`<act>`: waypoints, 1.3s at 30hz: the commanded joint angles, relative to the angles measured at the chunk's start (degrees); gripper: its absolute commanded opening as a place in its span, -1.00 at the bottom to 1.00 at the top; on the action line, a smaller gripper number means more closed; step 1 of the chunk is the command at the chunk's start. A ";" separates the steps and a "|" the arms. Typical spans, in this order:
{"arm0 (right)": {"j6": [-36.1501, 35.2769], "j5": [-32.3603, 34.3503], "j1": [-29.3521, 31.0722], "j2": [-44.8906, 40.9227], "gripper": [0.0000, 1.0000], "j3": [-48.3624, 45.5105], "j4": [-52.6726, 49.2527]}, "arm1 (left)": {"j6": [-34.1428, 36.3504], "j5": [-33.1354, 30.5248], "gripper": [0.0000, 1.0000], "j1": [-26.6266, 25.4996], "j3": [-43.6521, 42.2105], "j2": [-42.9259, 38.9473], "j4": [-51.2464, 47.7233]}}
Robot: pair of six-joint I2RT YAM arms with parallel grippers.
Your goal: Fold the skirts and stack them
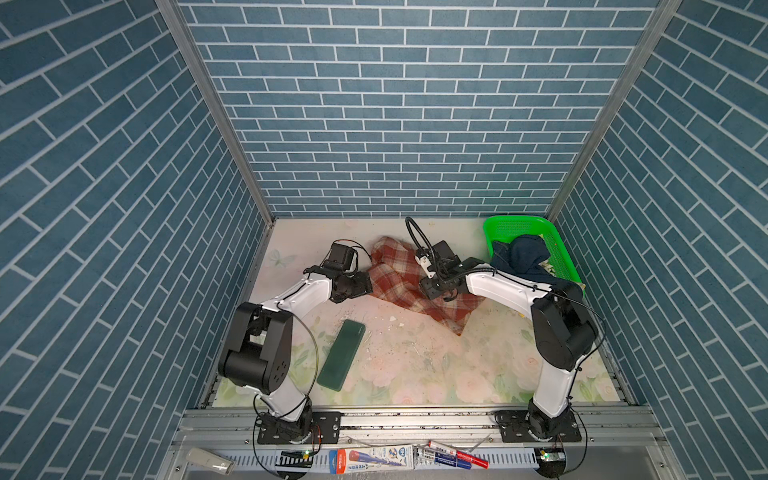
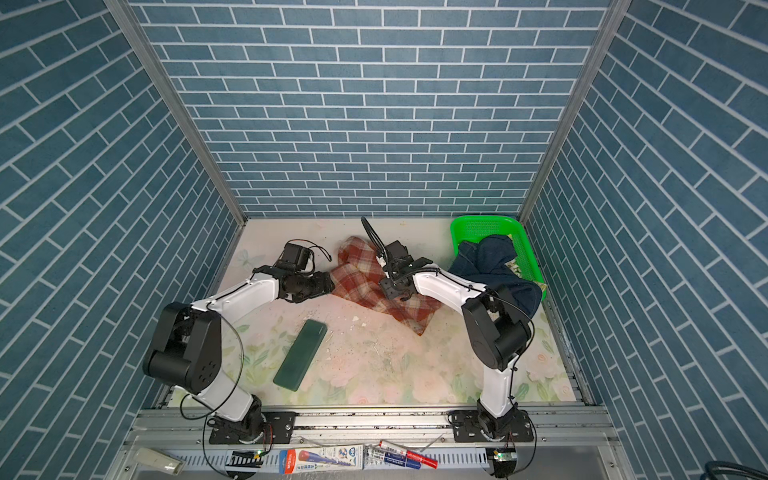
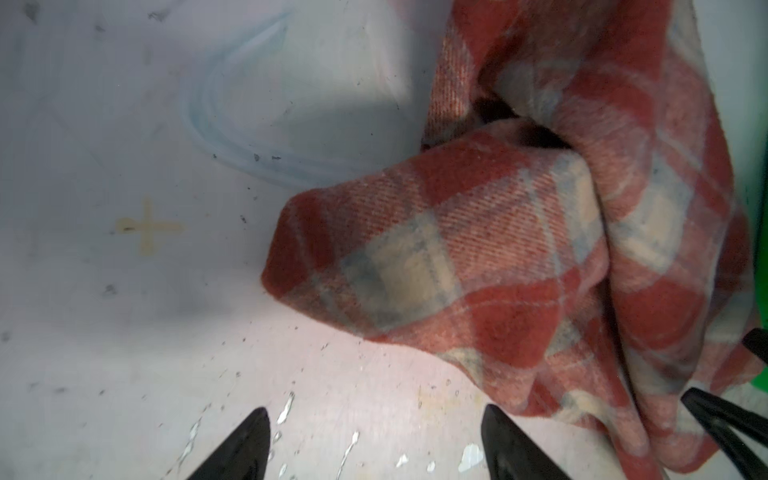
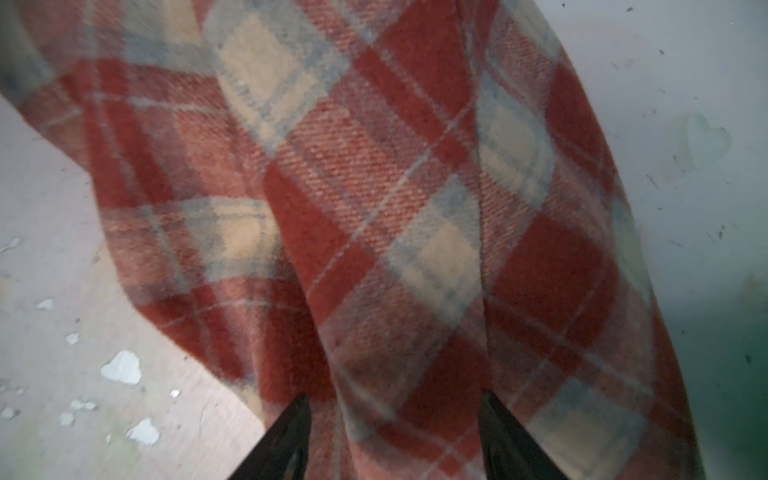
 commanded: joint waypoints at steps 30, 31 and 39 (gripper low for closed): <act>13.98 -3.79 -19.49 -6.43 0.49 10.40 -6.01 | 3.13 -1.31 -0.25 7.04 19.42 7.26 -2.29; 13.41 -3.82 -19.40 -7.25 0.49 9.72 -6.12 | 3.62 -1.40 -0.11 5.84 17.76 5.79 -1.84; 9.78 -3.61 -18.23 -14.60 0.42 3.90 -7.44 | 6.74 -8.55 0.14 -2.19 8.31 0.27 -5.38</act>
